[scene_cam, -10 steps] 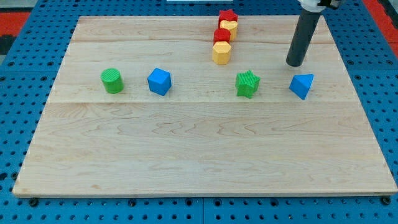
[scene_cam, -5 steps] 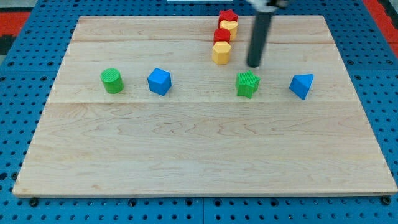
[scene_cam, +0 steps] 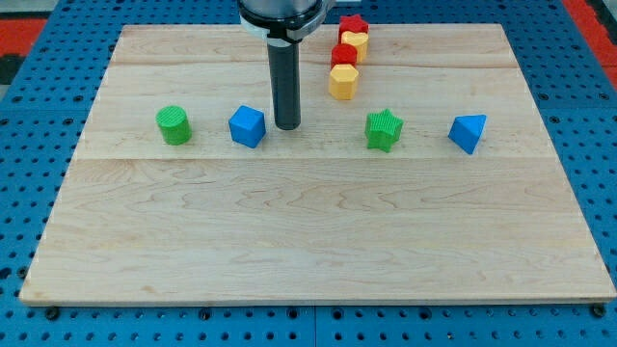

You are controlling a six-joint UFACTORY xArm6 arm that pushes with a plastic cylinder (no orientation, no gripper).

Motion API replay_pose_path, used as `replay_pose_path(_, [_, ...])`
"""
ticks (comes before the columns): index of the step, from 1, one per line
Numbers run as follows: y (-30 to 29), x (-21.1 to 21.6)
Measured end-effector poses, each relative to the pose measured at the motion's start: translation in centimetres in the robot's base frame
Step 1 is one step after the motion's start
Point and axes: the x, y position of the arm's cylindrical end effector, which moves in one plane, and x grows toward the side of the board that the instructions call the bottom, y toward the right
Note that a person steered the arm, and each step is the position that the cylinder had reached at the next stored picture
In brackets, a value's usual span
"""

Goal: Slide green circle up a bit

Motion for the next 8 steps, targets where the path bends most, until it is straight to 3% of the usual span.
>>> replay_pose_path(2, [-11.1,11.0])
replay_pose_path(3, [-20.8,8.1])
replay_pose_path(4, [-21.7,5.0])
replay_pose_path(6, [-7.3,0.3])
replay_pose_path(7, [-2.7,-2.1])
replay_pose_path(8, [-2.8,-2.9])
